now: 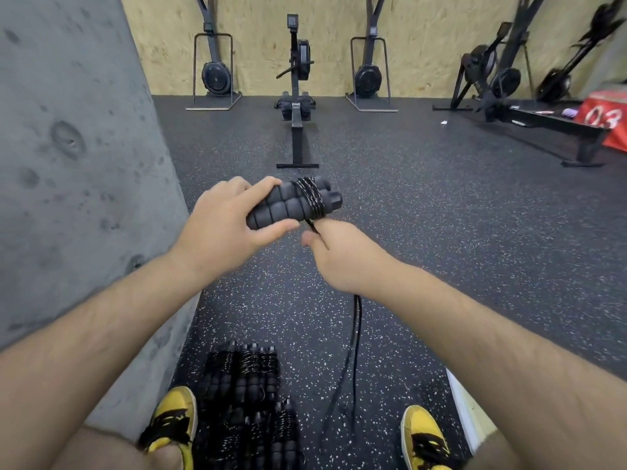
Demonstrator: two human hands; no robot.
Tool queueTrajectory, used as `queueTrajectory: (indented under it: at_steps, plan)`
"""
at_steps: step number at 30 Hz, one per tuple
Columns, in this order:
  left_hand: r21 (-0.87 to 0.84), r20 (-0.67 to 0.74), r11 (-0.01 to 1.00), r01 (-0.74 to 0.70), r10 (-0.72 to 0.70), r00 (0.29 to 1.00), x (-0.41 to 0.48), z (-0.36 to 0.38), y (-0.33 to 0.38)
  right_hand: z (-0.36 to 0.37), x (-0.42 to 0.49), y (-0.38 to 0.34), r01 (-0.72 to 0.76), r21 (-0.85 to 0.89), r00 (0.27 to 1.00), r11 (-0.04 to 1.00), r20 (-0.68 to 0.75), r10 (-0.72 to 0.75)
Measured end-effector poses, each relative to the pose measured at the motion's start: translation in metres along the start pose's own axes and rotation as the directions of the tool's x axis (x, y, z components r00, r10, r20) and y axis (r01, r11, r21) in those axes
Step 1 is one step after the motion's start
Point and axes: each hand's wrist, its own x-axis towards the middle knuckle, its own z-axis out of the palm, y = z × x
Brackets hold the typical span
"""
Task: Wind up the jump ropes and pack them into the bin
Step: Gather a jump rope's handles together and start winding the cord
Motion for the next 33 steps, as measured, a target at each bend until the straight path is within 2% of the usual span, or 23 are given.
queueTrajectory:
  at_steps: [3,6,11,16,18,21,25,29,32,33]
  plan:
    - [0.073,0.005,0.996,0.042,-0.042,0.999,0.0,0.001,-0.011,-0.005,-0.005,-0.003,0.041,-0.105,0.999,0.994,0.006,-0.041]
    - [0.146,0.038,0.988,0.05,-0.056,0.998,-0.001,0.002,-0.021,-0.009,-0.012,-0.009,0.102,-0.329,0.994,0.939,0.001,-0.108]
    - [0.259,0.082,0.965,-0.041,0.021,0.996,-0.002,0.003,-0.021,-0.015,-0.017,-0.011,0.197,-0.565,0.955,0.802,-0.075,-0.288]
    - [0.295,0.182,0.945,-0.144,0.092,0.979,0.0,0.004,-0.013,-0.033,-0.011,-0.006,0.297,-0.682,0.899,0.668,-0.036,-0.437]
    - [0.245,0.236,0.948,-0.203,0.145,0.961,-0.001,0.004,-0.012,-0.041,-0.007,-0.001,0.326,-0.689,0.866,0.647,-0.057,-0.497]
    - [0.104,0.299,0.954,-0.282,0.241,0.924,-0.005,0.002,-0.008,-0.053,-0.003,0.01,0.327,-0.644,0.859,0.691,-0.103,-0.501]
    - [-0.22,0.401,0.944,-0.245,0.316,0.86,-0.012,-0.002,0.006,-0.059,-0.002,0.022,0.348,-0.522,0.866,0.778,-0.139,-0.48]
    - [-0.386,0.373,0.91,-0.152,0.304,0.877,-0.014,-0.012,0.021,-0.054,0.0,0.03,0.348,-0.305,0.903,0.887,-0.143,-0.404]
    - [-0.425,0.322,0.895,-0.137,0.291,0.901,-0.015,-0.021,0.028,-0.047,0.005,0.041,0.302,-0.217,0.93,0.928,-0.145,-0.337]
    - [-0.421,0.29,0.896,-0.14,0.279,0.915,-0.015,-0.022,0.03,-0.044,0.005,0.042,0.264,-0.122,0.953,0.957,-0.119,-0.278]
